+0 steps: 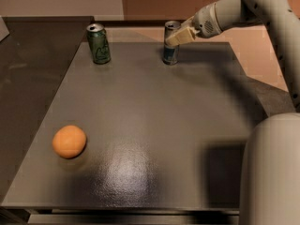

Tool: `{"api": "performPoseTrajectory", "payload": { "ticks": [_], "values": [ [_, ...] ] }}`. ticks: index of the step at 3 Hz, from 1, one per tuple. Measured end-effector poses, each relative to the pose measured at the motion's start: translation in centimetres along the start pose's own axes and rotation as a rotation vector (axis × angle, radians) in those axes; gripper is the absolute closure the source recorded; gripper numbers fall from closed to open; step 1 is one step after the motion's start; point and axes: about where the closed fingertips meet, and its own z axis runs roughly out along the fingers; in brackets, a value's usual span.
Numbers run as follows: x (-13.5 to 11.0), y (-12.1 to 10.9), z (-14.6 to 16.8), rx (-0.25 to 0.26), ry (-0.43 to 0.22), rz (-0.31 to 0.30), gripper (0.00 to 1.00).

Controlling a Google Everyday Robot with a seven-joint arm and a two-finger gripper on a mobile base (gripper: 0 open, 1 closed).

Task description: Knock redbull can over

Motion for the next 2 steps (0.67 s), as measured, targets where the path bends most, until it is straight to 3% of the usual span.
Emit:
{"api": "performPoseTrajectory", "payload": {
  "ticks": [1,2],
  "values": [
    [-0.1,0.1,-0.5,-0.005,-0.019,0.018,0.88],
    [-0.2,0.7,-2.1,-0.003,-0.013,0.028,1.0]
  ]
}}
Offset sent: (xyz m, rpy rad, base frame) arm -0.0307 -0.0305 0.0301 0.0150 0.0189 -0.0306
